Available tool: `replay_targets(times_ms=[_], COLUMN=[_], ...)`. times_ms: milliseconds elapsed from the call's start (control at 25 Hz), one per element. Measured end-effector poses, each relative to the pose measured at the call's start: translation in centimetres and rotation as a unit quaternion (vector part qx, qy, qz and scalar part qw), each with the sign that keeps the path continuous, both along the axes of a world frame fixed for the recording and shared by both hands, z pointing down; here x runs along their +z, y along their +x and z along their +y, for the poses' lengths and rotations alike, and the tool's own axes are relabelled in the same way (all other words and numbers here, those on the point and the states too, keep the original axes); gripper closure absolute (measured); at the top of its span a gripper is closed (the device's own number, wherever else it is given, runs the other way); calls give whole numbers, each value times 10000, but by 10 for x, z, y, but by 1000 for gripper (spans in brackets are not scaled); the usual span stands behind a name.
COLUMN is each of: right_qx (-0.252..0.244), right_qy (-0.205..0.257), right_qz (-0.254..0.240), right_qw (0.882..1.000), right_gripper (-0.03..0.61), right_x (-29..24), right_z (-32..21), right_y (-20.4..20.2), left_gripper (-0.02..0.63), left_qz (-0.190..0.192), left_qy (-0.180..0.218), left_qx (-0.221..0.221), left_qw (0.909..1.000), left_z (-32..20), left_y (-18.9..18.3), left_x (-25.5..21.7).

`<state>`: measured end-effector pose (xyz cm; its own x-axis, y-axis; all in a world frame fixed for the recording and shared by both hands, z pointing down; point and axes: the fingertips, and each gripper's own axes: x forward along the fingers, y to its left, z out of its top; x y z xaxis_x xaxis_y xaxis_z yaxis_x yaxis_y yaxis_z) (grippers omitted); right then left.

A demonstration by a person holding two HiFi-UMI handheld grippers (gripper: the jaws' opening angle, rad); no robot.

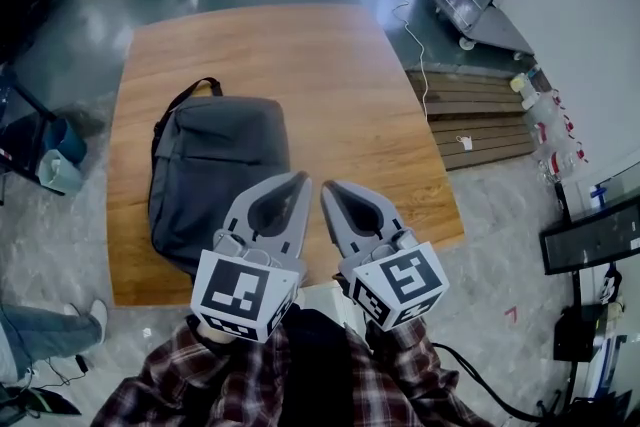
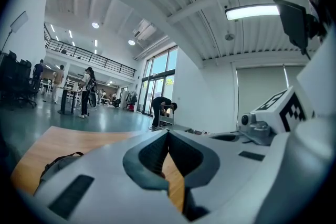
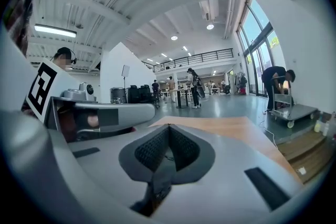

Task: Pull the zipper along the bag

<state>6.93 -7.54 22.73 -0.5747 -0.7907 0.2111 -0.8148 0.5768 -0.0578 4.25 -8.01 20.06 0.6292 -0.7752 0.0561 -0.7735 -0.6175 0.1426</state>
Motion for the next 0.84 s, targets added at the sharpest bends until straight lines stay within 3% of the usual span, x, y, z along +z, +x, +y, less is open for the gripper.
replay_targets(times_ms=[840], right_qx=[-111], right_qy=[75], right_qz=[27], right_qw=[9999], right_gripper=[568], right_x=[1], right_z=[9], right_y=[-12], left_gripper=[603], left_qz=[-4], left_qy=[-39], left_qx=[-74], left_qw=[10000], left_z=[1], left_y=[-16], left_x=[7])
